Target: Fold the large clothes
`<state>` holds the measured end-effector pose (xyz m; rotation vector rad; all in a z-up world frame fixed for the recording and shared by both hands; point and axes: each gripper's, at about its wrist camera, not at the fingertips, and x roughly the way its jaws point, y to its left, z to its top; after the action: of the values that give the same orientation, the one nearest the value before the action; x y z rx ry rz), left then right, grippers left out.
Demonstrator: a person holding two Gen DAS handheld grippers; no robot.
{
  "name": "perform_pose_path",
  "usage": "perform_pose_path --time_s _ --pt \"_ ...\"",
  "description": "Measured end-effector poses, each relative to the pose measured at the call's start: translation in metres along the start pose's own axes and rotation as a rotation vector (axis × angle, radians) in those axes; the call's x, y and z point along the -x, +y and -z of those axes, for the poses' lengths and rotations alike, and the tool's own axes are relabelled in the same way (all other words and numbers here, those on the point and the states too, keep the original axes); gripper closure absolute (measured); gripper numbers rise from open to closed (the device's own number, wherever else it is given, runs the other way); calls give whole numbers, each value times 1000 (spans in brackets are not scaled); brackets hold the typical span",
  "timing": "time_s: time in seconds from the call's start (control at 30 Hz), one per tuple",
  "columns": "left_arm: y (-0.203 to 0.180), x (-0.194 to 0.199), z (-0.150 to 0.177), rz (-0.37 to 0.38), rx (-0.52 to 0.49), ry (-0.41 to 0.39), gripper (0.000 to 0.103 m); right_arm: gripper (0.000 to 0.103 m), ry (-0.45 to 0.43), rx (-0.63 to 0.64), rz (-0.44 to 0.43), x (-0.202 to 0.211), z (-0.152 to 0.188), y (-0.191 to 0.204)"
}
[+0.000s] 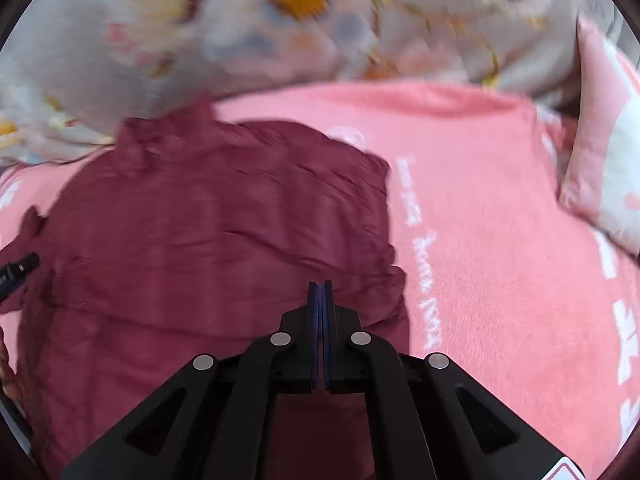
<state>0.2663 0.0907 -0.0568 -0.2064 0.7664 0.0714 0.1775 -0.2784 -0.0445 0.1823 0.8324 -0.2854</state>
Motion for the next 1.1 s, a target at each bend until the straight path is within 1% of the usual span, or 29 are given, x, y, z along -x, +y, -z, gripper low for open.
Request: perform_pose_path --time_s 0.03,0.07,0.1,0.17,0.27,0.33,0.43,0.53,0.63,0.67,0.73,0.77,0.83,0.87,0.9,0.93,0.97,1.0,1.03,1.1 --pt "16 6 -3 -24 17 -9 31 102 -13 13 -26 12 2 12" --pt "45 13 -6 -53 50 -19 28 102 -16 22 -45 18 3 21" --pt "64 15 -9 -76 73 -20 27 101 -17 36 -74 25 5 35" --pt "113 16 -14 -144 136 -13 27 101 -13 60 -122 31 10 63" --pt "204 11 -19 -211 287 10 27 101 6 107 -173 30 18 110" --pt "249 7 -22 -247 367 15 28 101 23 140 -206 28 25 144" --pt "310 0 -24 -278 478 17 29 101 33 192 -223 27 38 183" --pt "360 -6 -24 -272 595 9 30 101 48 222 -233 24 46 209" --pt "384 -19 -26 -247 631 8 30 101 44 226 -227 16 42 229" --pt "389 -25 -28 -247 628 15 33 101 44 221 -225 13 39 234" --pt "391 -32 -30 -251 625 14 35 101 47 209 -226 3 32 243" --pt "393 -35 -31 -255 625 15 38 101 51 203 -223 -2 29 247" --pt "394 -38 -32 -256 626 14 47 101 62 192 -218 -12 27 252" --pt "395 -38 -34 -246 621 10 58 102 74 183 -216 -20 26 256" --pt "396 -36 -35 -236 618 10 72 101 85 178 -214 -26 25 259" --pt "396 -37 -38 -218 617 10 78 101 95 177 -214 -32 25 262" --pt "396 -35 -40 -192 622 6 87 101 103 182 -209 -37 26 265" --pt "395 -33 -42 -171 622 -2 94 101 115 188 -204 -42 28 268" --pt "394 -30 -45 -164 616 -12 95 101 131 195 -200 -48 30 270" --pt "379 -15 -56 -152 570 -55 97 101 152 210 -189 -58 34 274"
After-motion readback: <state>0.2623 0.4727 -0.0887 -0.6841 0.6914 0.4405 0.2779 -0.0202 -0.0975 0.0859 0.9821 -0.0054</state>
